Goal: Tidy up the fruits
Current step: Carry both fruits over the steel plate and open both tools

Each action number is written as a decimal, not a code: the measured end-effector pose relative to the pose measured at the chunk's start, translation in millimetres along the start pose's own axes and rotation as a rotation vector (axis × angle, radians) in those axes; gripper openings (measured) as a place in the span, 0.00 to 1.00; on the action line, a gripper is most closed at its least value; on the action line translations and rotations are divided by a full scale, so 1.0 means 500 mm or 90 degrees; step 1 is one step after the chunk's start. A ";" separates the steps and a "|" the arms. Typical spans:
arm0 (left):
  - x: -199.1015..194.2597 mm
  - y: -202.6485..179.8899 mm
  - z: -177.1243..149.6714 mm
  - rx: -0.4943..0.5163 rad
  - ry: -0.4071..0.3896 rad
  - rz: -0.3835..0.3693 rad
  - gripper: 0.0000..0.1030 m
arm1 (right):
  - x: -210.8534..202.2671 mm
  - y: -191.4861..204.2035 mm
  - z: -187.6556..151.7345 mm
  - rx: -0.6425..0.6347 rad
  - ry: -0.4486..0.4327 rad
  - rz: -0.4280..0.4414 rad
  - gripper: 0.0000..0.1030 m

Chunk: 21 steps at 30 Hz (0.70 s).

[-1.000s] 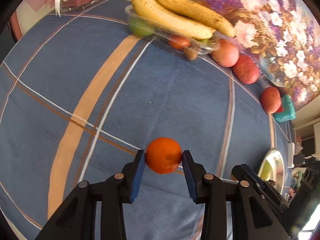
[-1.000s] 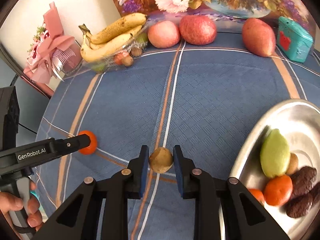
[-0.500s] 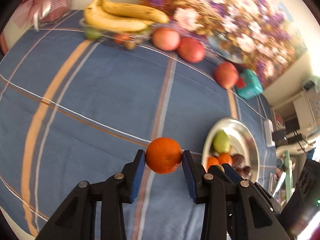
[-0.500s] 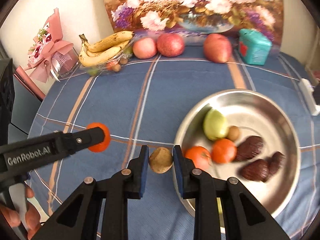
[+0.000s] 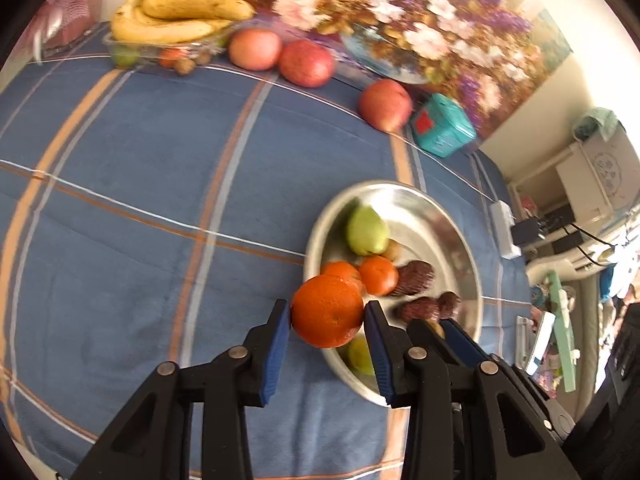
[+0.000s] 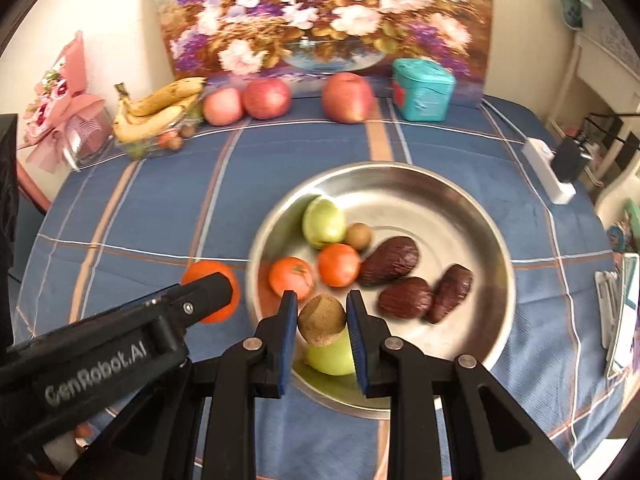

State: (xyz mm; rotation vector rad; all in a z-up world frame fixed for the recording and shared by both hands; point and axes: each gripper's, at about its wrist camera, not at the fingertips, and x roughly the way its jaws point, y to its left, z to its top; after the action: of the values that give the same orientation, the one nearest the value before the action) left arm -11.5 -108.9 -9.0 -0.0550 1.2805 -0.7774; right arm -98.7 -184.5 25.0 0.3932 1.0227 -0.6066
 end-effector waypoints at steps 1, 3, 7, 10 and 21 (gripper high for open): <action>0.003 -0.006 -0.003 0.006 -0.005 -0.003 0.39 | 0.001 -0.008 -0.001 0.005 0.002 -0.004 0.25; 0.010 -0.012 -0.005 0.015 -0.007 -0.012 0.39 | 0.008 -0.022 -0.001 0.016 0.011 -0.019 0.25; 0.029 -0.002 -0.002 0.008 0.004 -0.027 0.39 | 0.022 -0.041 -0.003 0.042 0.024 -0.012 0.25; 0.037 0.004 0.000 -0.002 0.015 -0.045 0.39 | 0.025 -0.044 0.000 0.043 0.025 -0.022 0.25; 0.028 -0.007 0.002 0.018 0.017 -0.077 0.41 | 0.032 -0.054 0.003 0.048 0.026 -0.048 0.25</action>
State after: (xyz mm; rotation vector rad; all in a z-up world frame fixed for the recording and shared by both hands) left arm -11.5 -119.5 -18.7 -0.1008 1.2998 -0.9016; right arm -108.7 -210.7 11.0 0.4366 1.0599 -0.7088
